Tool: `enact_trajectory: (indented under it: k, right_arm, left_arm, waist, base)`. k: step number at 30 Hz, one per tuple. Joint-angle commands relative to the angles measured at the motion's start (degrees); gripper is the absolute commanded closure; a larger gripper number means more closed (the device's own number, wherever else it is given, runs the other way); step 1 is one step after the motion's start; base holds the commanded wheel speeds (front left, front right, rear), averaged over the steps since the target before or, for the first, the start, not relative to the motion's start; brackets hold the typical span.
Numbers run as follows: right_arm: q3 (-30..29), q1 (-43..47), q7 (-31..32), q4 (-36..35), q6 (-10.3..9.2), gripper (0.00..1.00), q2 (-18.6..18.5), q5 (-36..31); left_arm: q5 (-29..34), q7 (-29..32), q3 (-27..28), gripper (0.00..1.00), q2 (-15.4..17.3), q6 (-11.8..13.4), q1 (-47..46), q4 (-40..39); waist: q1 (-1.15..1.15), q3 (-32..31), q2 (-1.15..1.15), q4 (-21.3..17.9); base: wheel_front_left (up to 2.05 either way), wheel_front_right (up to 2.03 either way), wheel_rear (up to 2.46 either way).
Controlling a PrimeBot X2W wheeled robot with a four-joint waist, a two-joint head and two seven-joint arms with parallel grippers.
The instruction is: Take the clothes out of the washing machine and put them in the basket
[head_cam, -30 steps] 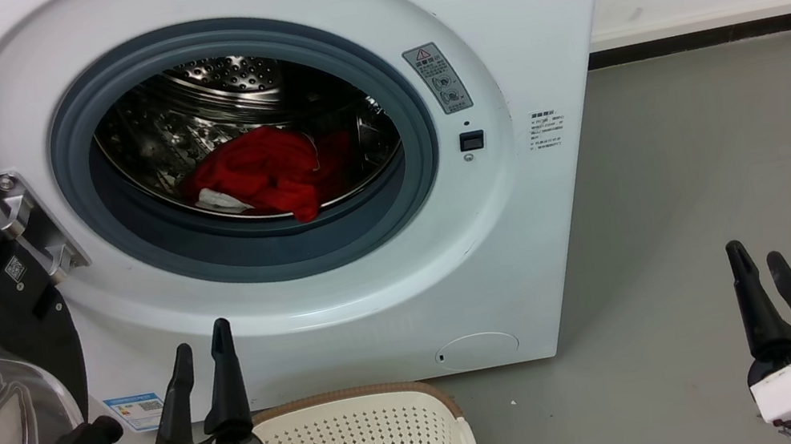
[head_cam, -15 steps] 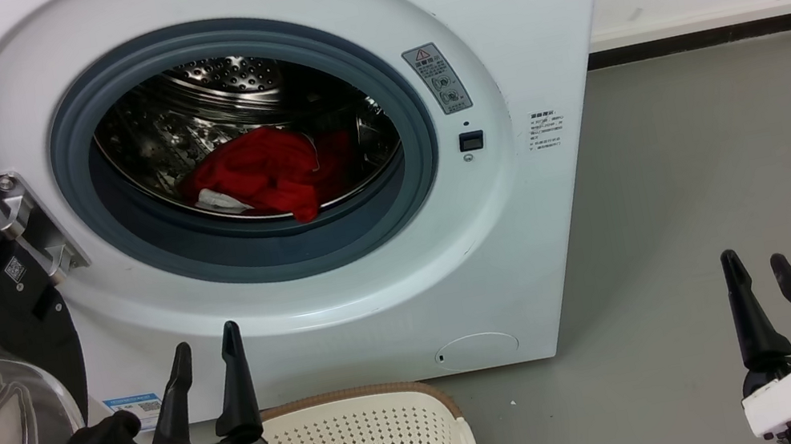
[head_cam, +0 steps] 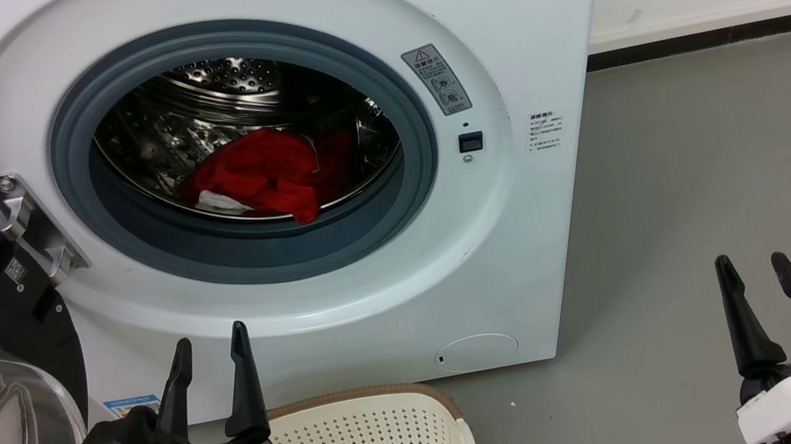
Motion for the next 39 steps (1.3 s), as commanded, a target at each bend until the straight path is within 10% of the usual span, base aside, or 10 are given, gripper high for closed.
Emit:
enact_trajectory:
  k: [1,39]
  right_arm:
    - [0.1,0.4,-0.5,-0.6,0.0,0.0,-0.1,-1.4]
    - [0.3,1.9,-2.7,-1.6,-0.01,0.0,-0.1,-17.2]
  left_arm:
    - [1.4,-0.6,-0.2,0.0,0.4,0.2,-1.1,-0.3]
    - [16.7,-4.7,-0.5,0.0,0.1,0.7,-1.3,2.6]
  waist:
    - [0.0,0.0,0.0,0.0]
    - [0.0,-0.1,0.0,-0.1]
  base:
    - [0.0,0.0,0.0]
    - [0.0,0.0,0.0]
